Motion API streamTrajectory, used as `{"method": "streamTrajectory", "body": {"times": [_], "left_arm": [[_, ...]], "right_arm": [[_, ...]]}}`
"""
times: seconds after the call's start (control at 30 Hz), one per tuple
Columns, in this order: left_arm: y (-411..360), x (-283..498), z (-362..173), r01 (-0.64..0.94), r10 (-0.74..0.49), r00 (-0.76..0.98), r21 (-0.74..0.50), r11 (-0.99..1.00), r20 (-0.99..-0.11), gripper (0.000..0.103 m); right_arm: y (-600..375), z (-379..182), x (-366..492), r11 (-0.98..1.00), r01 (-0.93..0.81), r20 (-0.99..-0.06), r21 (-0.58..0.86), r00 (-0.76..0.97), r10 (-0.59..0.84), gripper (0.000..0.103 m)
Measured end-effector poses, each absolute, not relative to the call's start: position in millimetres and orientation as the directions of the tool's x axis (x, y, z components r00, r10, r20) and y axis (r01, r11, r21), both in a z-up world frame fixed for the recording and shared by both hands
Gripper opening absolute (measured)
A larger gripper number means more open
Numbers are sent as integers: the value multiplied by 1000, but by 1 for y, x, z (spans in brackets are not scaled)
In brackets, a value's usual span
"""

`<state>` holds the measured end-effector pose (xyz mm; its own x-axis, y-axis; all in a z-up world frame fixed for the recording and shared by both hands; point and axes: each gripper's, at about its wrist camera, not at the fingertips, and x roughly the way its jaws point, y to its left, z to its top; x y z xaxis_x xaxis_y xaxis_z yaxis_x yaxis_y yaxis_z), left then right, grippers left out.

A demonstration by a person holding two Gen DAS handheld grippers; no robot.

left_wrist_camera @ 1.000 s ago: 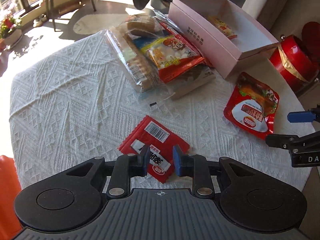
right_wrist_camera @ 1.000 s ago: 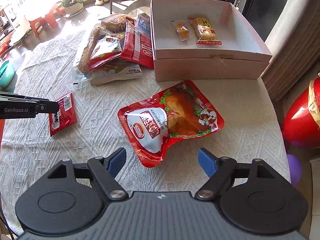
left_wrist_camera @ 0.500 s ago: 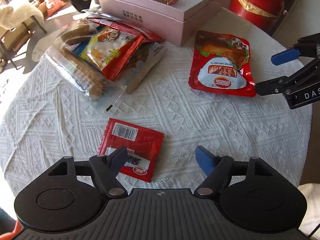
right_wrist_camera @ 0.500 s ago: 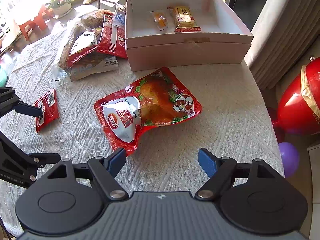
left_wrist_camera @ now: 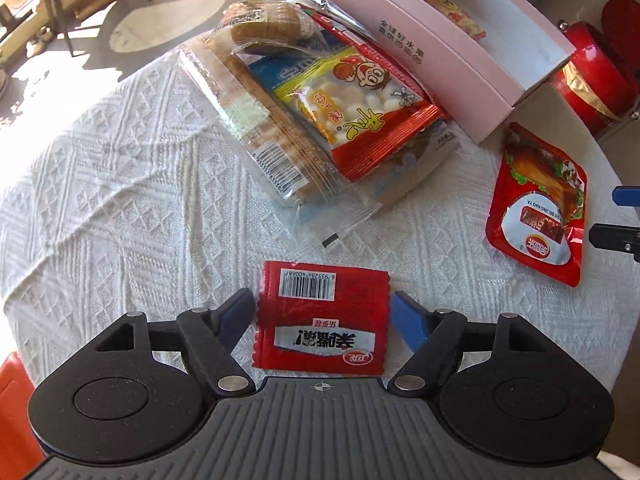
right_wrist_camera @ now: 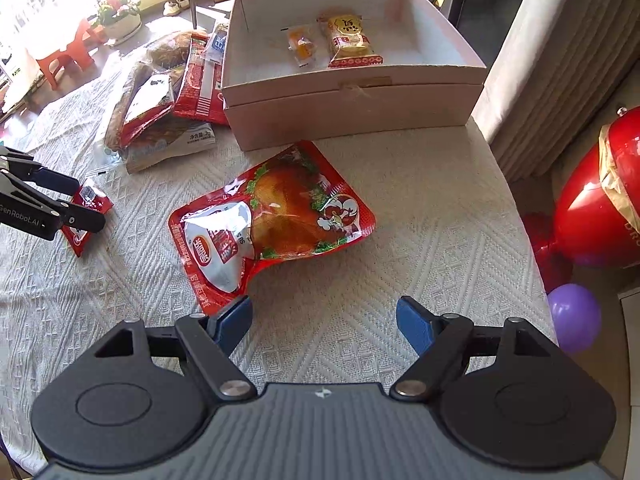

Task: Organize snacks
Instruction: 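Grasp the red roast duck packet with the right tool while the left tool holds the red packet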

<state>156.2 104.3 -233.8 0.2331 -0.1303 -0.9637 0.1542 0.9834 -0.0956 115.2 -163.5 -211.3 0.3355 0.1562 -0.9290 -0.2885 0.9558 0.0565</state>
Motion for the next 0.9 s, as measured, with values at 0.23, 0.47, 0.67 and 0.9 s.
{"method": "streamTrajectory", "body": {"times": [0.23, 0.47, 0.67, 0.9], "left_arm": [[105, 140, -229, 18, -216, 232, -218, 976, -948, 59], [91, 100, -231, -93, -277, 230, -305, 948, -933, 22], [103, 86, -214, -106, -258, 282, -298, 949, -924, 24], [125, 81, -200, -133, -224, 294, -272, 953, -929, 24]], "right_arm": [[-170, -210, 178, 985, -174, -870, -1, 486, 85, 78], [-174, -242, 186, 983, -176, -907, -55, 420, 25, 43], [-166, -235, 129, 938, -333, -956, 100, 229, 184, 52], [-123, -204, 104, 790, -612, -901, 35, 322, 290, 88]]}}
